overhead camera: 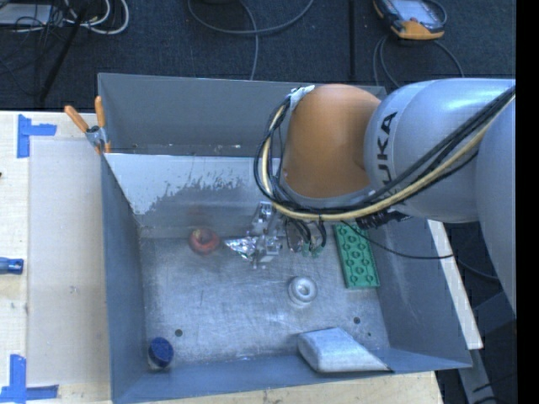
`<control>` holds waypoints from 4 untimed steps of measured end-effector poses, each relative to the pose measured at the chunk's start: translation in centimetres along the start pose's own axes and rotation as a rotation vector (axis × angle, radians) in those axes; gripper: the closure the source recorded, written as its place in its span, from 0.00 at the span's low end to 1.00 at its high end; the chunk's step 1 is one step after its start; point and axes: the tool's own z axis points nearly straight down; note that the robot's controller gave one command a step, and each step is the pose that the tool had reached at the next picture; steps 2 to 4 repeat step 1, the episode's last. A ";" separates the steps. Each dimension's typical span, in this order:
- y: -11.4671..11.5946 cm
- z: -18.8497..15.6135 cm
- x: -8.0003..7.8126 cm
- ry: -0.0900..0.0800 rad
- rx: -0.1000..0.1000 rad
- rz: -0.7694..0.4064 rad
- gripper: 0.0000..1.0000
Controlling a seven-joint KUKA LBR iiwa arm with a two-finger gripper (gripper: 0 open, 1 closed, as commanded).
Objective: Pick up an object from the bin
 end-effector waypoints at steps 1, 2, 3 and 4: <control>0.5 -5.4 0.1 0.001 0.000 -0.015 1.00; 0.5 -5.4 0.1 0.001 0.000 -0.015 1.00; 0.5 -5.4 0.1 0.001 0.000 -0.015 1.00; 0.5 -5.4 0.1 0.001 0.000 -0.015 1.00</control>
Offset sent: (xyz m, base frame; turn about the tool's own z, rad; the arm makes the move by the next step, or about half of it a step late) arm -0.0025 0.0048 0.0508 -0.0176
